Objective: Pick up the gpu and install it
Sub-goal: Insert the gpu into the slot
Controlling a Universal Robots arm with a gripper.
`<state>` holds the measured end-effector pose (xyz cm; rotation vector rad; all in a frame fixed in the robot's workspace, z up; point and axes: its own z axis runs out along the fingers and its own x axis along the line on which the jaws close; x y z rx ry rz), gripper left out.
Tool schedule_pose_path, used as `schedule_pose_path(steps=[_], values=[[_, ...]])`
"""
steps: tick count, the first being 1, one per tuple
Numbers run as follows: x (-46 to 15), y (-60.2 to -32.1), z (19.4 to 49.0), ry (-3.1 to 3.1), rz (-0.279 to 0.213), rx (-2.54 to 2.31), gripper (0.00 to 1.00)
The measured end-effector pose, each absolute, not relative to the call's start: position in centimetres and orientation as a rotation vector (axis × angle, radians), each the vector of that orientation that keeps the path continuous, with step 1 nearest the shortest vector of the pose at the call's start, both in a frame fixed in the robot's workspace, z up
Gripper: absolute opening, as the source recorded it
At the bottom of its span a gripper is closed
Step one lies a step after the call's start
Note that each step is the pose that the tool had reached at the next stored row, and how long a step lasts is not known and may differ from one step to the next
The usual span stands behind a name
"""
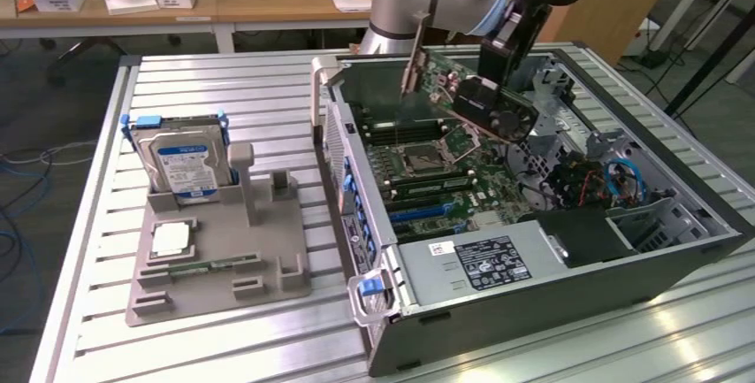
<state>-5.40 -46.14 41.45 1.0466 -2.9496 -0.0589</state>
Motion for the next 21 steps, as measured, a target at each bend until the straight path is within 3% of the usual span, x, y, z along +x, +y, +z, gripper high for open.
schedule_pose_path(steps=[21], values=[[-5.28, -46.14, 41.45, -2.865, -0.057, 1.254, 0.26]])
